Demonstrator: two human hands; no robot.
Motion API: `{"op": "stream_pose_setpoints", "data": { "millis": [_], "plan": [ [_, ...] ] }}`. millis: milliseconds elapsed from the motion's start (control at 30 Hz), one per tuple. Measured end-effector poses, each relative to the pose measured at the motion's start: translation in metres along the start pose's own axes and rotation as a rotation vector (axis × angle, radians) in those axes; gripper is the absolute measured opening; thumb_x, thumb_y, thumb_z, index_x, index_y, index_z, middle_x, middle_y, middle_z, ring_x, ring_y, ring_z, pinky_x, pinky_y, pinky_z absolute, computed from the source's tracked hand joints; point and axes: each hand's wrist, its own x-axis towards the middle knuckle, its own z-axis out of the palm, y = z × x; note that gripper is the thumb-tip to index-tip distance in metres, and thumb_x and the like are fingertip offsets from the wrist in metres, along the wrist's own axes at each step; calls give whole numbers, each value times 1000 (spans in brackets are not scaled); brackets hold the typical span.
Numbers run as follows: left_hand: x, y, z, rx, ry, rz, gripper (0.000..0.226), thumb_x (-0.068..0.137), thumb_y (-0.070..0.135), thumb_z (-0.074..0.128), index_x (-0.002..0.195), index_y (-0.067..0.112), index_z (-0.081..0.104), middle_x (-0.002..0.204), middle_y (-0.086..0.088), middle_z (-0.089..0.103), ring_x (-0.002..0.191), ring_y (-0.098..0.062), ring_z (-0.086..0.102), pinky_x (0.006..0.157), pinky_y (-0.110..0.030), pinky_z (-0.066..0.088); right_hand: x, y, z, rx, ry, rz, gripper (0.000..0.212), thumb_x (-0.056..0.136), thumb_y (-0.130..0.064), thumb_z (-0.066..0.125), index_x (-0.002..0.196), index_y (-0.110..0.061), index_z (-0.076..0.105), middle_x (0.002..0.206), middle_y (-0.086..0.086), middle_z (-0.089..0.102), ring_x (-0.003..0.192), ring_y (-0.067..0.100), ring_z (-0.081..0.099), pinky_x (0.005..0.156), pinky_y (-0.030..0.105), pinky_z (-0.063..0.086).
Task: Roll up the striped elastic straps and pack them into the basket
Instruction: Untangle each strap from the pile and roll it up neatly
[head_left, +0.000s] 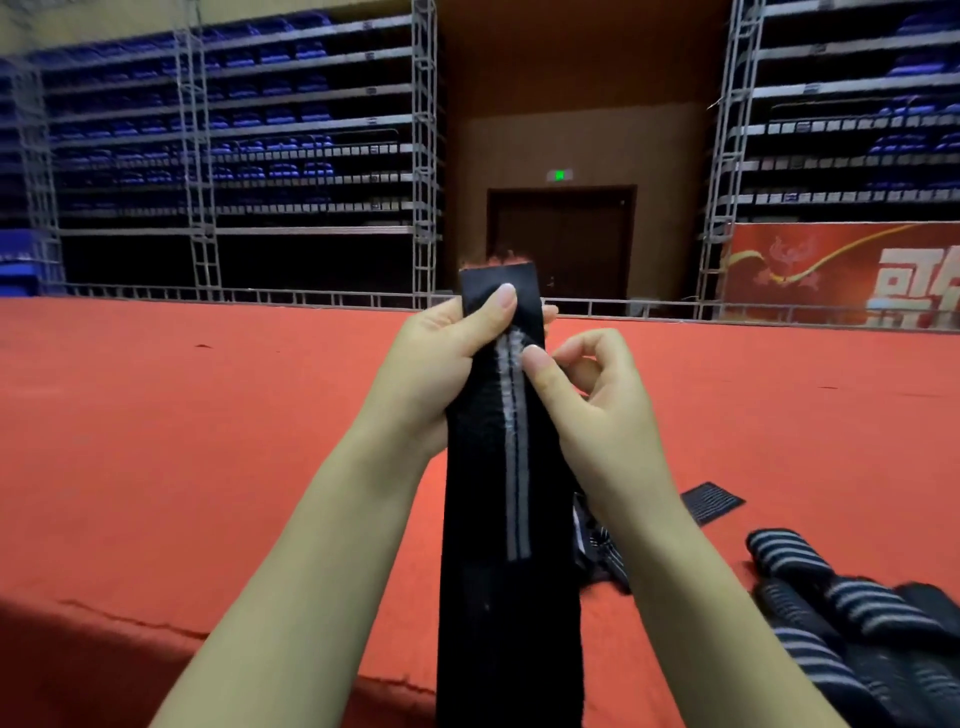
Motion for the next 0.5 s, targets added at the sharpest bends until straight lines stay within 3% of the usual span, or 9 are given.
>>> {"op": "stream_pose_setpoints", "data": {
  "millis": [133,267,433,500],
  "plan": [
    [15,-6,1,-55,-32,16,22,99,10,47,112,-3,60,101,-14,74,92,-24,72,75,-35,60,10,8,-8,8,25,66,23,88,-31,67,76,-18,52,64,-8,57,60,6,52,58,28,40],
    [27,-20,0,-20,-34,30,18,99,8,48,106,-1,62,101,-14,74,96,-25,72,78,-35,59,13,19,-15,16,-5,131,29,83,-41,67,69,-21,51,63,1,52,57,15,46,53,31,37],
    [39,-42,-6,-22,-95,-50,16,96,10,50,100,5,65,100,-10,75,98,-22,71,84,-36,59,14,39,-23,20,-11,220,25,87,-22,69,71,-18,50,58,-3,50,52,10,44,49,22,36],
    [42,-49,-11,-15,-146,-83,17,94,13,51,103,5,63,101,-9,75,97,-21,71,81,-35,59,15,48,-28,116,-101,292,15,87,-14,69,84,-18,55,70,3,64,63,17,60,55,26,47]
  ]
}}
